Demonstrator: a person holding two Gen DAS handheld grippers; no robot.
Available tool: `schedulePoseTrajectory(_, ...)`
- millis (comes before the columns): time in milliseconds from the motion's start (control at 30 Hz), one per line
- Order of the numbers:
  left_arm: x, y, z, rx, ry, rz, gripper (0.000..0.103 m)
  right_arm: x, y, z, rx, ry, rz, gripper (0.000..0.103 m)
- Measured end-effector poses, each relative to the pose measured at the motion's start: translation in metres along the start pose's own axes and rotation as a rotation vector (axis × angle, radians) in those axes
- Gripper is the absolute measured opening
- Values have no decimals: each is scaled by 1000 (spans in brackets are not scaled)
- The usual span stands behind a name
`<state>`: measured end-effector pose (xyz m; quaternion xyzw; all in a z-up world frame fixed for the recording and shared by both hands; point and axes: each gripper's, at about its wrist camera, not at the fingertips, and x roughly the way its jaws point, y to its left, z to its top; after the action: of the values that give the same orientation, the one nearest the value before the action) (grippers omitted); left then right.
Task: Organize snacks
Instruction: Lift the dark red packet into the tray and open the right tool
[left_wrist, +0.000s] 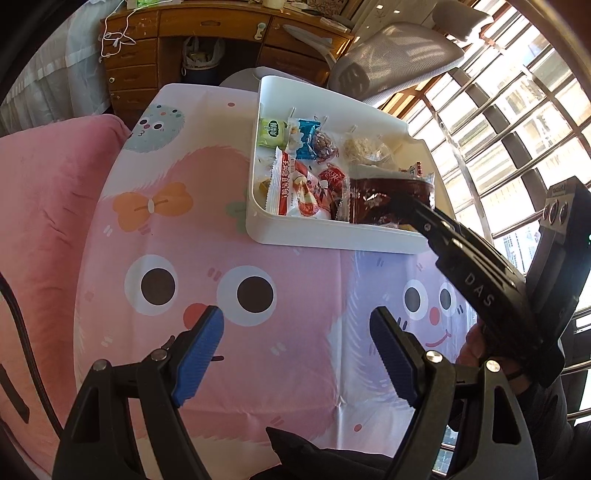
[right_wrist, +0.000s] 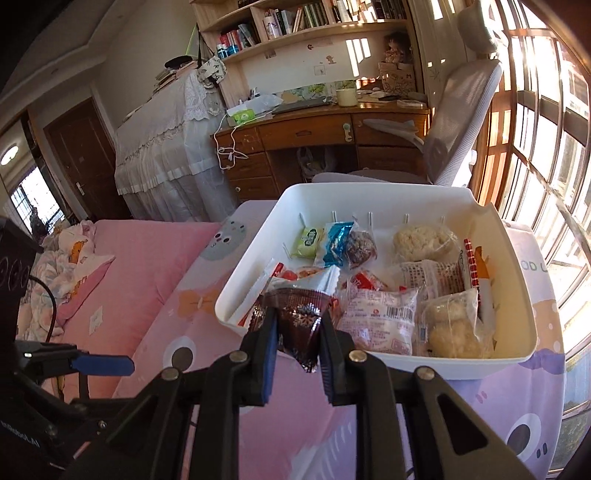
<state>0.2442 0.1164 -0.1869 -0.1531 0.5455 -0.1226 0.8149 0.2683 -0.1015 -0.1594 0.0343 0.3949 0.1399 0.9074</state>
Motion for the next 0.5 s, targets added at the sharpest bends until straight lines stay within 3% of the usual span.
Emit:
schedulePoseTrajectory(200, -3, 7, 5, 0, -15, -11, 80, 13, -19, 19, 112, -31, -40, 23)
schedulePoseTrajectory(267, -4, 8, 6, 4, -24, -9, 80, 21, -29, 19, 177, 6, -46, 29)
schedulePoseTrajectory(333, -5, 7, 7, 9, -30, -3, 80, 28, -41, 17, 250, 46, -28, 50)
schedulePoseTrajectory(500, -12, 2, 2, 12, -51, 12, 80, 20, -55, 3, 310, 65, -33, 58)
